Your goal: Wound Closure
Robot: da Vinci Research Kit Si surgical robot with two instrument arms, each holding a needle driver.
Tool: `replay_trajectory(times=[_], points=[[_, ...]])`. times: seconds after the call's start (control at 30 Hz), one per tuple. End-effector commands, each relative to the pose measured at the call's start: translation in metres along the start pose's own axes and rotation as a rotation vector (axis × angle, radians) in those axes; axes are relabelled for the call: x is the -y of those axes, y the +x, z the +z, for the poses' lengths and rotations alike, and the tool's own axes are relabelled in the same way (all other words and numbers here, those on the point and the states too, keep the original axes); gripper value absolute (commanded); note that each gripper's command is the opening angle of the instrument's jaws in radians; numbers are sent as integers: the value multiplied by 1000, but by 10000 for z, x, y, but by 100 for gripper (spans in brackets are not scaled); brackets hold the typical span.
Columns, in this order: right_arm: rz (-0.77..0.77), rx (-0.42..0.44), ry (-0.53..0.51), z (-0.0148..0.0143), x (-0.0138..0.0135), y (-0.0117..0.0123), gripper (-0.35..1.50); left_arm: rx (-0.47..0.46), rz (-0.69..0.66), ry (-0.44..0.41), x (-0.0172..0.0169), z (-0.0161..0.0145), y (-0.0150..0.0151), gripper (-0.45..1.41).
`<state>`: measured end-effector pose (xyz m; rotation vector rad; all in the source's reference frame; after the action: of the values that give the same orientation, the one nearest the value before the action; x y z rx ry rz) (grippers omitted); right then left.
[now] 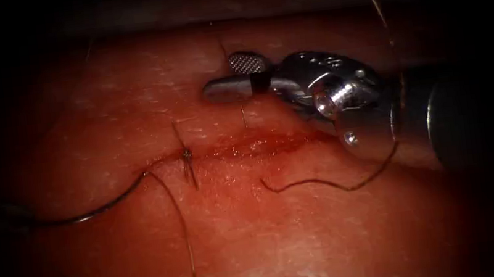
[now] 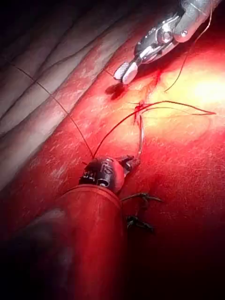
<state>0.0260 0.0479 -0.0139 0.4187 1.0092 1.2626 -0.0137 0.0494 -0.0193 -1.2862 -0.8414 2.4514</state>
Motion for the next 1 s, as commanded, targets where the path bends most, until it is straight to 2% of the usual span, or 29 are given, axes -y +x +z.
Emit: replay_trajectory(times=[0.03, 0.1, 0.37, 0.57, 0.63, 0.67, 0.7, 0.77, 0.8, 0.93, 1.0], points=[[-11, -7, 8, 7, 2, 6, 0, -1, 2, -1, 5, 7, -2, -35], [-8, -11, 11, 7, 3, 9, -35, -1, 1, -1, 5, 7, -2, -35], [-62, -12, 17, 4, 0, 10, -35, -1, 2, -2, 4, 6, -2, -35], [-100, -28, 39, -14, -3, 14, -35, -1, 2, -2, 4, 6, -2, -35], [-117, -70, 16, -27, -2, 23, -35, -1, 2, -2, 4, 5, -2, -35], [-114, -103, -10, -31, -2, 29, -3, -1, 2, -2, 4, 6, -2, -35], [-107, -126, -32, -32, -2, 32, 42, -1, 2, -2, 4, 6, -2, -35], [-119, -139, -55, -32, -2, 36, 99, -1, 2, -2, 4, 6, -2, -35], [-113, -134, -48, -26, -1, 34, 113, -1, 2, -2, 4, 6, -2, -35], [-120, -126, -33, -4, 5, 22, 125, -1, 2, -2, 4, 6, -2, -35], [-124, -120, -37, 14, 9, 16, 125, -1, -4, -3, 4, 5, -3, -35]])
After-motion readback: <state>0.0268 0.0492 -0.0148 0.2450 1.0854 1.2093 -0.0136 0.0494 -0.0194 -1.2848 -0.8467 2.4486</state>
